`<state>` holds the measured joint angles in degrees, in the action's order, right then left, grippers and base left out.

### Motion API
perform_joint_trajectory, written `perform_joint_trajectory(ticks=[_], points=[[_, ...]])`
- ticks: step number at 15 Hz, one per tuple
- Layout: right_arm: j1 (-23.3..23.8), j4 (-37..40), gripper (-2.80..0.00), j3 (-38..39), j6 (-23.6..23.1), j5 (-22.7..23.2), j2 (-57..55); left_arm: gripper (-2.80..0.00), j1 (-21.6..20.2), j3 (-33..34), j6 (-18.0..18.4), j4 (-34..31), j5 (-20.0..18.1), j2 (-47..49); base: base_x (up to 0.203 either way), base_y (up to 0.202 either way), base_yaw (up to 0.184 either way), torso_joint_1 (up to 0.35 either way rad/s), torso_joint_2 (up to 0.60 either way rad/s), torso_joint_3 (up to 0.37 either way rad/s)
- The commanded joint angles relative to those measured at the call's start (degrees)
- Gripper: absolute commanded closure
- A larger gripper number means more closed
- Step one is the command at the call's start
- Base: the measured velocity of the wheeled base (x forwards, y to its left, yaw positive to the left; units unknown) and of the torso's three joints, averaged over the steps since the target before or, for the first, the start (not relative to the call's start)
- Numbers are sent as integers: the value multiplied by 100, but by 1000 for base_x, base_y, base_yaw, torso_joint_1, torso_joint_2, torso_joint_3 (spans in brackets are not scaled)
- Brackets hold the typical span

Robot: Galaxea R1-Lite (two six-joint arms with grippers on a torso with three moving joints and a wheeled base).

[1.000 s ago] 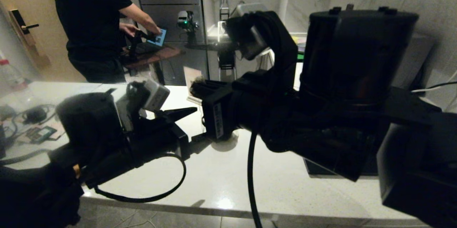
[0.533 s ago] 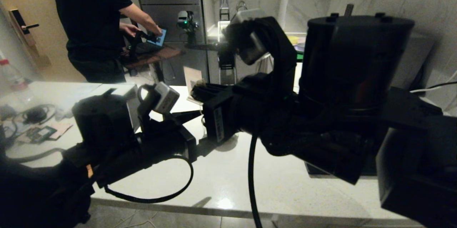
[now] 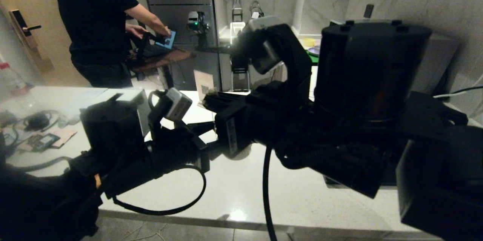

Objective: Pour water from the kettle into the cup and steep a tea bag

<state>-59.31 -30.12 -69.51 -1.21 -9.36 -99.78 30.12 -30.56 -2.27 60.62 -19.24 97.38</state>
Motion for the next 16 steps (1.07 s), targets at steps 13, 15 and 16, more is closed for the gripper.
perform_joint_trajectory(ticks=[13, 15, 16], points=[[7, -11, 0, -9, 6, -22, -6, 0, 161, -100, -1, 47, -1, -17, 0, 0, 0, 0, 0, 0], [7, -11, 0, -1, 15, -29, -6, 0, 161, -100, -1, 54, -1, -17, 0, 0, 0, 0, 0, 0], [7, -11, 0, -1, 15, -22, -6, 0, 161, -91, -7, 121, -1, -17, 0, 0, 0, 0, 0, 0]])
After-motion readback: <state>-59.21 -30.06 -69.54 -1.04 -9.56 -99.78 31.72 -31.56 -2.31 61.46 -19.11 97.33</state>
